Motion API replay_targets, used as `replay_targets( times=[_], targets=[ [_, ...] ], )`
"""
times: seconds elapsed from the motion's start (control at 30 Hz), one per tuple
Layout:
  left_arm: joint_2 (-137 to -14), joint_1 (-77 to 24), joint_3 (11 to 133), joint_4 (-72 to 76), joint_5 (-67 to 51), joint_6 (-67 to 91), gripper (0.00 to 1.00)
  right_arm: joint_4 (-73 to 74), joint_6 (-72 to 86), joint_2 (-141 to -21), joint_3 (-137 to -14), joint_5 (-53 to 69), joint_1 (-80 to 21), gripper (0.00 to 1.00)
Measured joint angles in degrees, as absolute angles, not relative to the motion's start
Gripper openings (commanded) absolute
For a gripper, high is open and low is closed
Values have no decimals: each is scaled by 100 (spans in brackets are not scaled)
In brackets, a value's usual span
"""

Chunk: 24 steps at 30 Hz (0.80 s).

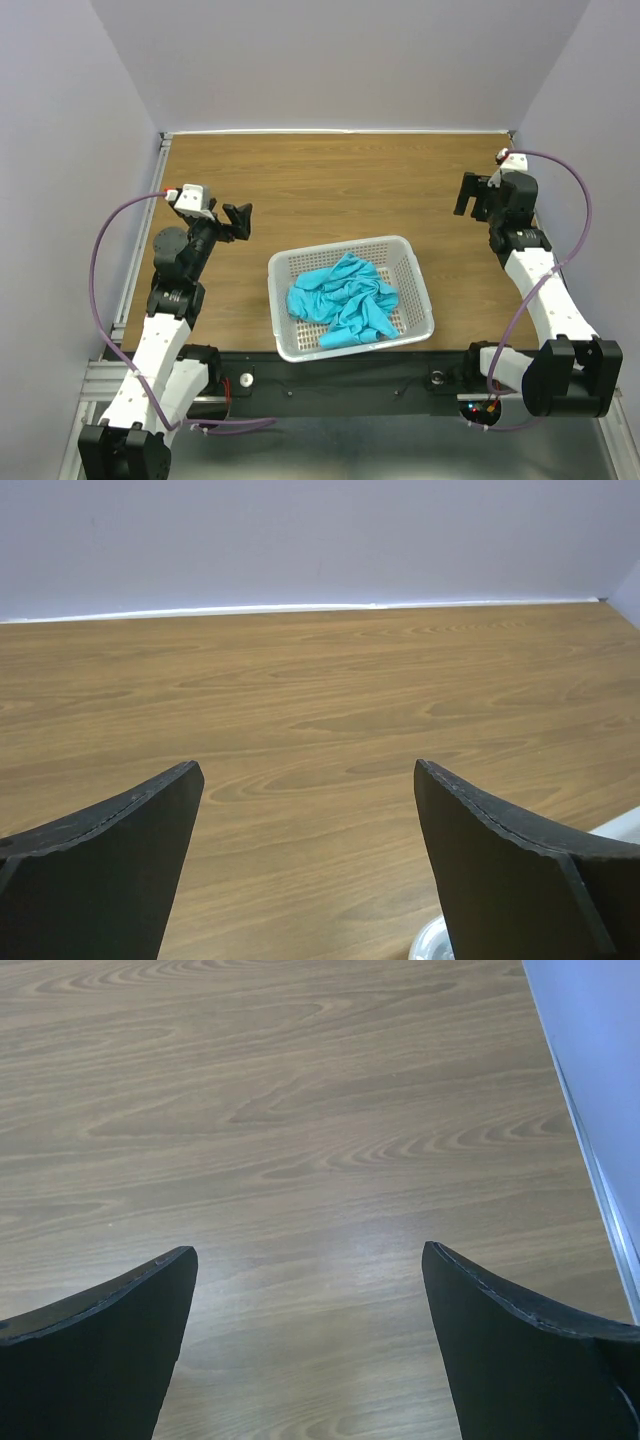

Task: Fold and stack the t-shirts
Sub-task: Move the tshirt to the center of the board

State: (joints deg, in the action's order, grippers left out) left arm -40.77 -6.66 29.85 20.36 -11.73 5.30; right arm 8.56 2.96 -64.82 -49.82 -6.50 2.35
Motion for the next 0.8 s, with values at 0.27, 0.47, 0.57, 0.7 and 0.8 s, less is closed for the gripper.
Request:
replay_targets(
  times=[0.27, 0.47, 0.57, 0.7, 0.8],
  targets=[
    [-4268, -705, 2989, 2040, -1857, 537, 99, 1494, -1199, -6479, -5203, 1017, 250, 100],
    [-4545, -947, 3319, 1688, -2408, 639, 97, 1911, -1852, -6475, -5378, 2112, 257, 100],
    [-4755, -1372, 3811, 1278, -2512, 670, 96, 2043, -1981, -6475, -5328, 2593, 325, 100],
    [-4984, -2263, 4324, 847, -2497, 829, 91, 2097, -2043, -6506, -5207, 3127, 735, 100],
    [-5186, -3002, 4388, 620, -2379, 1052, 87, 2091, -2064, -6528, -5030, 3420, 1050, 100]
  ],
)
